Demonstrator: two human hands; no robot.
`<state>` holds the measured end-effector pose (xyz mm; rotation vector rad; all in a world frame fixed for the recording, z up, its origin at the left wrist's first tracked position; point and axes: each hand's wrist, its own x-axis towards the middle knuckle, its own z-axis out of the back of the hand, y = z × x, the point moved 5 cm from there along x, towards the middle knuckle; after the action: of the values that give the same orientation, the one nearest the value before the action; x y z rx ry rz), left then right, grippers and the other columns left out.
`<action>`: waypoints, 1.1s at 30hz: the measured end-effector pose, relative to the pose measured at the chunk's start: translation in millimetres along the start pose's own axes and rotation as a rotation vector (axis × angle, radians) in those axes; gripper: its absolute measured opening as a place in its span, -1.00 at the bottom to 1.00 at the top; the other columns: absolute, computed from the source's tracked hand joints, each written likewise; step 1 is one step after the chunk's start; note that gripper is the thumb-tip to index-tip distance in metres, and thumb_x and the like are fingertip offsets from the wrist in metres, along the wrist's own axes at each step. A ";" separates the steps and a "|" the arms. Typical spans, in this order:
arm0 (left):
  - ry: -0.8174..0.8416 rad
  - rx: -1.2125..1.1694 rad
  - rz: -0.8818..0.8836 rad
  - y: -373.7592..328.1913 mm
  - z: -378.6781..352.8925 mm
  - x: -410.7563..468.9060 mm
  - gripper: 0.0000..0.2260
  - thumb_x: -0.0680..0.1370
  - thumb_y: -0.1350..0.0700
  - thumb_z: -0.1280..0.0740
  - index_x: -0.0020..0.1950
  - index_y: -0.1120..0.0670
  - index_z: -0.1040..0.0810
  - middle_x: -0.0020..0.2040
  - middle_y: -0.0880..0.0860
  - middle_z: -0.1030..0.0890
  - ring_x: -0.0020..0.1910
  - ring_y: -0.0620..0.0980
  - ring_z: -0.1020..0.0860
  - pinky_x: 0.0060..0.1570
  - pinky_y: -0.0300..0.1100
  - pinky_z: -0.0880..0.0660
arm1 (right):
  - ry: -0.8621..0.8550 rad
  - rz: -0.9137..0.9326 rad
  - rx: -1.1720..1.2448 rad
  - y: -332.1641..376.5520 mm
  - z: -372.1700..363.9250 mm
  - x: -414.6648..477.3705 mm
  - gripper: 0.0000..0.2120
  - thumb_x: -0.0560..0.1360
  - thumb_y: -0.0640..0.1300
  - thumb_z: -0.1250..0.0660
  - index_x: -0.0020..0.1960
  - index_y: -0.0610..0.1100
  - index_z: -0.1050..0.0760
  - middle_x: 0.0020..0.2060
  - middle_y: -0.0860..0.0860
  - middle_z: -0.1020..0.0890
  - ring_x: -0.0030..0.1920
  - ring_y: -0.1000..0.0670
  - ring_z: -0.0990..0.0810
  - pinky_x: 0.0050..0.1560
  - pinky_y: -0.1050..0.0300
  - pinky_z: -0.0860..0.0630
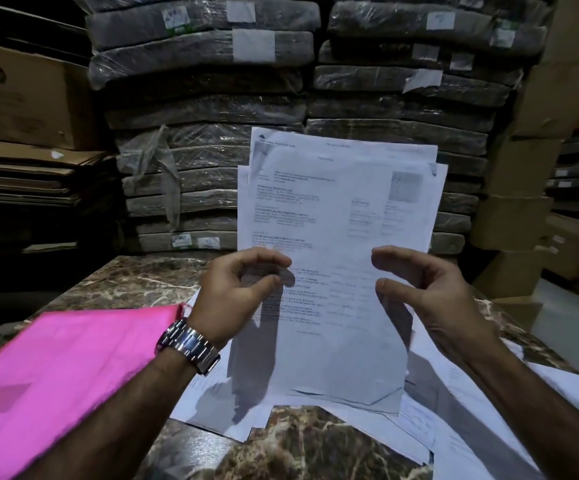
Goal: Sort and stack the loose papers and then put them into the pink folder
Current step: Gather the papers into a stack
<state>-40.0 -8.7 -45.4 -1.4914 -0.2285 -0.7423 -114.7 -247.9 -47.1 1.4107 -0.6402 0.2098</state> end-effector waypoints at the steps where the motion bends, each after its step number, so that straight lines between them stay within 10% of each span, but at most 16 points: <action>1: -0.001 -0.012 0.005 0.7 -0.9 -0.4 -0.75 0.43 0.47 -0.36 -0.09 0.13 -0.64 -0.16 0.07 -0.70 -0.15 0.00 -0.68 -0.13 -0.30 -0.55 | 0.000 0.003 0.006 1.0 -0.6 -0.9 -0.58 0.38 -0.53 -0.39 -0.08 -0.01 -0.67 -0.12 0.09 -0.74 -0.02 0.15 -0.69 -0.09 0.35 -0.57; 33: -0.027 0.083 0.085 38.6 -4.2 -19.4 -0.77 0.40 0.36 -0.45 -0.07 0.05 -0.69 -0.11 -0.03 -0.72 -0.05 -0.12 -0.66 0.03 -0.27 -0.55 | -0.069 -0.144 -0.014 -35.7 -15.9 -30.6 -0.81 0.39 -0.42 -0.43 -0.06 -0.22 -0.68 -0.13 0.01 -0.74 -0.07 0.08 -0.71 -0.13 0.32 -0.60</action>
<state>-33.9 -10.3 -88.3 -1.4240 -0.2128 -0.6377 -117.2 -231.8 -94.0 1.4491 -0.5923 0.0429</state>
